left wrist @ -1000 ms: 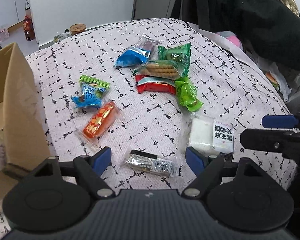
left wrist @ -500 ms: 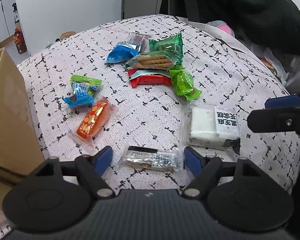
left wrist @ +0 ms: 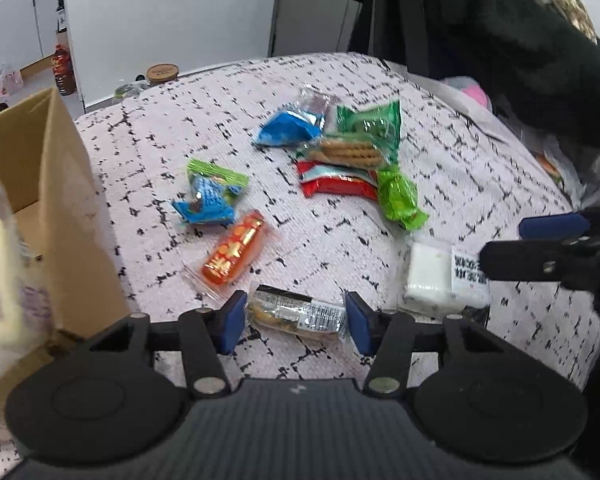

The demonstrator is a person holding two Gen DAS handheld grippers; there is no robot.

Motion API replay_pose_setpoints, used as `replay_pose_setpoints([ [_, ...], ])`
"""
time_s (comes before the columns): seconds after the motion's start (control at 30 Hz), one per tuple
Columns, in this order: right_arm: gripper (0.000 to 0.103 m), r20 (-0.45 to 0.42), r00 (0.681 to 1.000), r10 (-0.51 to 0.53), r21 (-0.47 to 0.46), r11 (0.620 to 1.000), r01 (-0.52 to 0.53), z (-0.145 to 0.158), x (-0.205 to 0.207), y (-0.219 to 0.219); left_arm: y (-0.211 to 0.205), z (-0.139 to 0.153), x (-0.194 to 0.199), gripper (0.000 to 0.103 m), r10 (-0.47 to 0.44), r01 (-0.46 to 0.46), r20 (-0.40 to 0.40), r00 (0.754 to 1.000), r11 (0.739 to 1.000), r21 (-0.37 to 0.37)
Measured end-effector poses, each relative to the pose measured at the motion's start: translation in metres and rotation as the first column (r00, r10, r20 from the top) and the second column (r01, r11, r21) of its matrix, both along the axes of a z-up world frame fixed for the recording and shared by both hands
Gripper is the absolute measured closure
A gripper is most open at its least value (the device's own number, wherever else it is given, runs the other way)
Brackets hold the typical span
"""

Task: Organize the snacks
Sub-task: 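Grasp the clear-wrapped biscuit bar with the left tool while the right tool grasps the white square package, then carry the biscuit bar and white package in both tools over the box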

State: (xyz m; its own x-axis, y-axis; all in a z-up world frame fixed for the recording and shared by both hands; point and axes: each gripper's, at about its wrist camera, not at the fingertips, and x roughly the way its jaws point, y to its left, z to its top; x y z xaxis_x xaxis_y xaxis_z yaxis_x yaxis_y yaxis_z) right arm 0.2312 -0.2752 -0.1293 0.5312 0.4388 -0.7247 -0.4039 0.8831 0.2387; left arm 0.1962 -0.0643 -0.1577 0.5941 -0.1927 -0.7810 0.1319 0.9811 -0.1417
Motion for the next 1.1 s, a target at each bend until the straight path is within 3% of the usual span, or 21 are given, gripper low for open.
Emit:
replay_pose_setpoints([
  [0.43,0.013,-0.037,0.994,0.101,-0.03,0.994,-0.102,-0.018,0.011,0.031,0.008,0.007,-0.005,0.051,0.046,-0.047,-0.006,0.999,0.998,-0.029],
  [0.53,0.022,-0.067,0.992,0.108,-0.071,0.991,-0.113,-0.026,0.013,0.032,0.009,0.004,-0.005,0.051,0.061,-0.062,-0.015,0.998,0.998,-0.023],
  [0.73,0.055,-0.091,0.99,0.111,-0.11,0.987,-0.121,-0.035,0.009,0.029,0.009,0.009,-0.008,0.051,0.058,-0.058,-0.001,0.998,0.998,-0.037],
  [1.1,0.057,-0.066,0.994,0.09,-0.076,0.993,-0.095,-0.015,0.003,0.025,0.014,0.048,-0.019,0.051,0.058,-0.052,0.096,0.994,0.997,-0.064],
])
